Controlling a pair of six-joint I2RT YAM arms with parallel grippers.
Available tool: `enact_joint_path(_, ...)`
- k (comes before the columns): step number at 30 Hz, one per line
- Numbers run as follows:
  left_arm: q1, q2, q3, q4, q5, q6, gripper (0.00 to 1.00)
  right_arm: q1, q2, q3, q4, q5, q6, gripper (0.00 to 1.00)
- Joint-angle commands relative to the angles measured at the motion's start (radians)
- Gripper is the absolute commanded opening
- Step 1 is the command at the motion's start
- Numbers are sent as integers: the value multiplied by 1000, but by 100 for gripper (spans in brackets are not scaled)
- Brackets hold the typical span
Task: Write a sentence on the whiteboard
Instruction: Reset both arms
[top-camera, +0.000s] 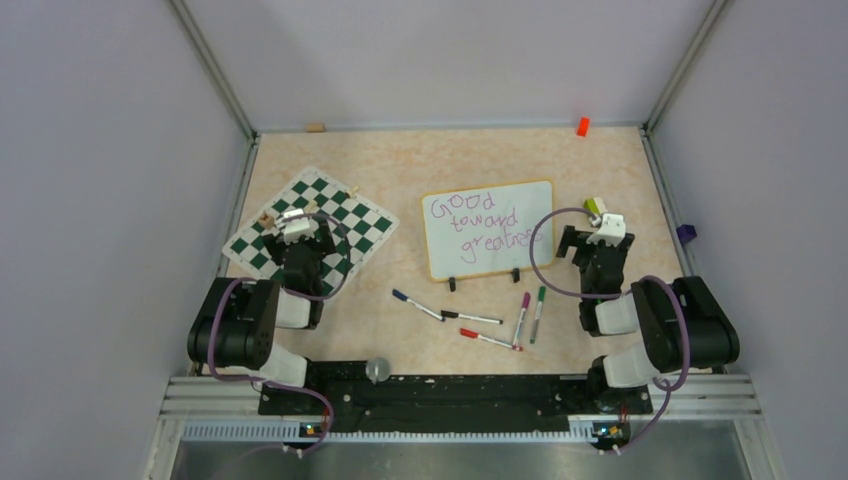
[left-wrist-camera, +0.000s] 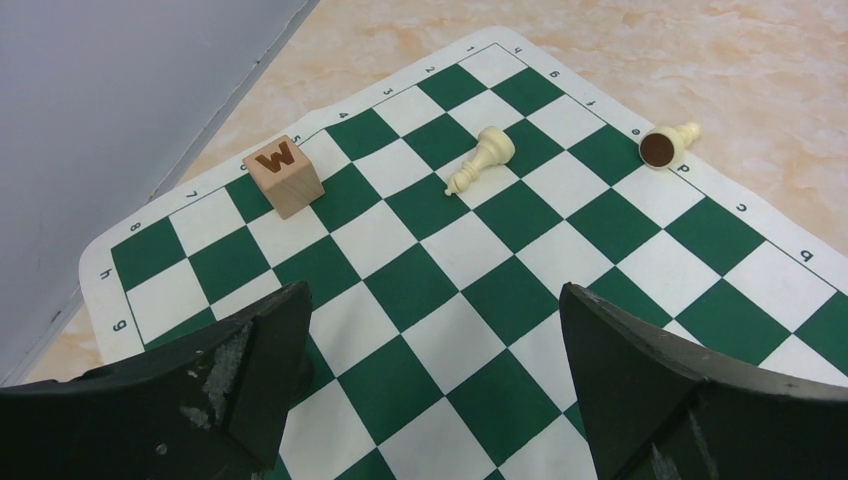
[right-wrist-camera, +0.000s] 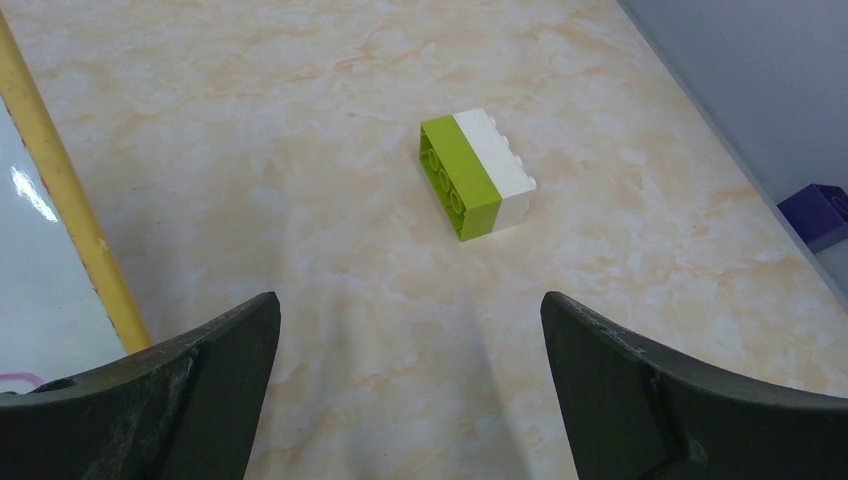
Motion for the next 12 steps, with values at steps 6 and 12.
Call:
enact_joint_path(6,7,-19,25,36,5,-9,99,-11,-7,21,56,-4,12,99)
enact_joint_path(12,8,-20,28,30,6,-10,99,-11,-8,22,56,-5,12,99)
